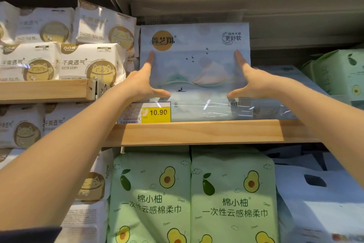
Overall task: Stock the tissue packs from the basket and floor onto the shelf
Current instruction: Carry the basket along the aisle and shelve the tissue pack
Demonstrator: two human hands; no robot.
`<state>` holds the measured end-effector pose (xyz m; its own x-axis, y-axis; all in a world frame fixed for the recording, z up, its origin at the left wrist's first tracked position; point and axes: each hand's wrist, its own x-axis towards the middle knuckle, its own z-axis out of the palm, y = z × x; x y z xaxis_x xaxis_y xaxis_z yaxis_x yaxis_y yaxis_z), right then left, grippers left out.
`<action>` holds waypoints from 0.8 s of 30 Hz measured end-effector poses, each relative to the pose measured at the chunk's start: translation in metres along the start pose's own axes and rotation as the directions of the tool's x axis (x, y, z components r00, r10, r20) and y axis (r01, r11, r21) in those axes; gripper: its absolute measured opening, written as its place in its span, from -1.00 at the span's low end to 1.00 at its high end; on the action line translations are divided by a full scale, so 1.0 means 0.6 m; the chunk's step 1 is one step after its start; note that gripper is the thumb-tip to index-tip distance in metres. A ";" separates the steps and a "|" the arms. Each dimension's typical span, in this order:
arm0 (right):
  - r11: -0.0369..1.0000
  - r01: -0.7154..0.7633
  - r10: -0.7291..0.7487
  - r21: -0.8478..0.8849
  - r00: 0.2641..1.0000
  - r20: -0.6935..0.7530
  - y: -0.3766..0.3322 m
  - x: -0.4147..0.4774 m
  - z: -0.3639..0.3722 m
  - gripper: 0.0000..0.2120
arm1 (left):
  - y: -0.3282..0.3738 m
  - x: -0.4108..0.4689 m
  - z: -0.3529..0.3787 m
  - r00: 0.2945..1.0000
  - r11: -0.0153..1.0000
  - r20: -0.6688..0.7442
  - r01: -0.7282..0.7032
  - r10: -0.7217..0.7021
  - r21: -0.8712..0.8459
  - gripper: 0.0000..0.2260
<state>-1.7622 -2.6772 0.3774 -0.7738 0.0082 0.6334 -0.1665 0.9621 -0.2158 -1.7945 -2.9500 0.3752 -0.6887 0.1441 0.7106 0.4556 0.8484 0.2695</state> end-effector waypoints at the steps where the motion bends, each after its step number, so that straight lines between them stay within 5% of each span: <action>1: 1.000 0.000 0.000 0.001 1.000 0.000 0.000 0.000 0.001 0.02 | -0.001 0.000 0.000 1.000 1.000 -0.001 -0.001 0.001 -0.001 0.01; 24: 0.971 0.092 -0.058 0.220 0.986 -0.154 -0.014 -0.036 -0.017 -0.04 | 0.020 -0.033 -0.018 0.980 0.992 -0.186 -0.086 0.067 -0.094 -0.09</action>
<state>-1.7376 -2.6827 0.3732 -0.6593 -0.0061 0.7518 -0.3675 0.8750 -0.3151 -1.7692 -2.9481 0.3714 -0.5398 0.1036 0.8354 0.5639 0.7813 0.2675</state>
